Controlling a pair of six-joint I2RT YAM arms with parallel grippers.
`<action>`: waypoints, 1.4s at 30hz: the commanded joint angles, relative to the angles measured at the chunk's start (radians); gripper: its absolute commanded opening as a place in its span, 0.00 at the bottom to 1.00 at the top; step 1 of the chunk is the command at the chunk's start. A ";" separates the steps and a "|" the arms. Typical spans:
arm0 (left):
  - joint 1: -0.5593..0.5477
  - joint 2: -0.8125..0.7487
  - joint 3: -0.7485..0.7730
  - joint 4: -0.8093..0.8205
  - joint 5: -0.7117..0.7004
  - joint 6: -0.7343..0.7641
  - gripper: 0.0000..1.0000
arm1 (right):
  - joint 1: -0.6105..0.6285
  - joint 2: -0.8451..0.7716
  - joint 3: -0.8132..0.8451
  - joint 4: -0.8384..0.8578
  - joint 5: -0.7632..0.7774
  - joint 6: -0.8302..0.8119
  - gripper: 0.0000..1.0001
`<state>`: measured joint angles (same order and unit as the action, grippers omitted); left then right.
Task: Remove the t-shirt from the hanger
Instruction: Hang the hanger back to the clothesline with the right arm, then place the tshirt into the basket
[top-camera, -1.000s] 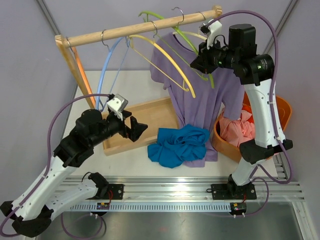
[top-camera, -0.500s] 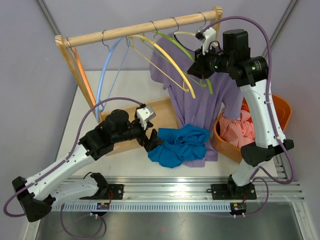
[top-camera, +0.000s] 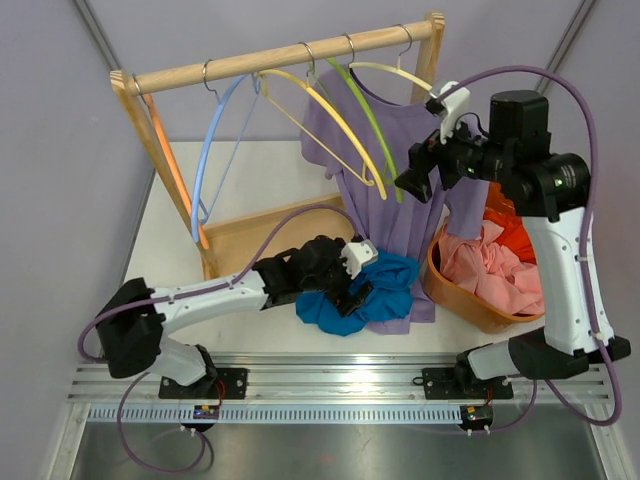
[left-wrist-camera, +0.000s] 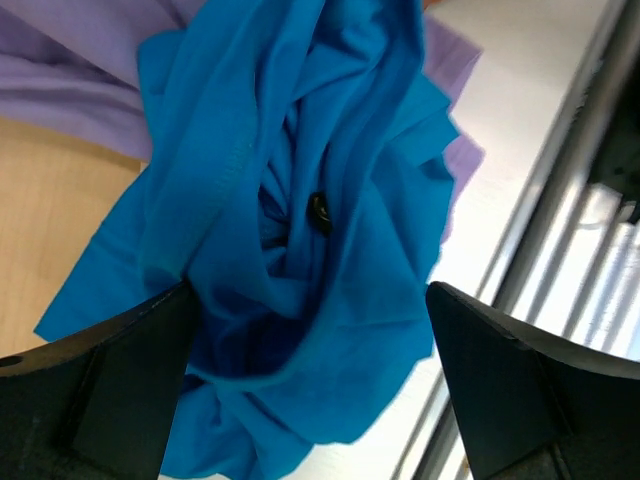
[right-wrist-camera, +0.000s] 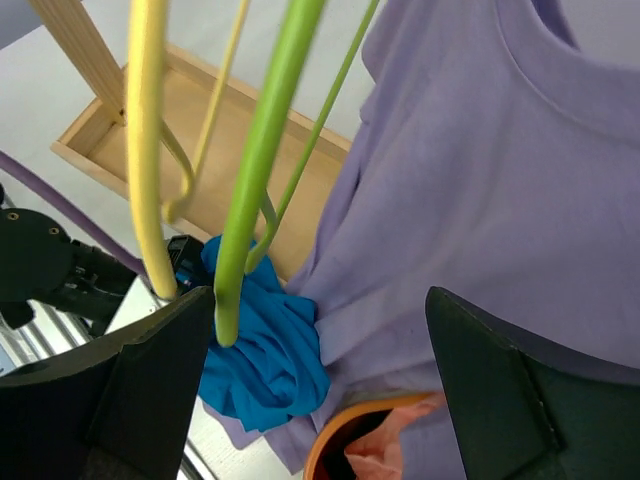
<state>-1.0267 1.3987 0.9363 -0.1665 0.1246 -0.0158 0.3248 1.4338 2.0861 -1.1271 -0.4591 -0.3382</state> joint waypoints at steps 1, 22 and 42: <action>-0.012 0.078 0.053 0.090 -0.098 0.034 0.99 | -0.069 -0.056 -0.076 -0.010 -0.006 -0.019 0.94; -0.058 -0.280 0.070 -0.004 0.076 -0.041 0.00 | -0.173 -0.404 -0.567 -0.247 -0.415 -0.599 0.95; -0.064 -0.055 0.849 -0.101 0.276 -0.026 0.00 | 0.017 -0.460 -0.730 0.442 -0.914 0.171 0.99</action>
<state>-1.0863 1.3251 1.6436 -0.4011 0.3485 -0.0494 0.2909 1.0039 1.3933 -0.9516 -1.3094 -0.4793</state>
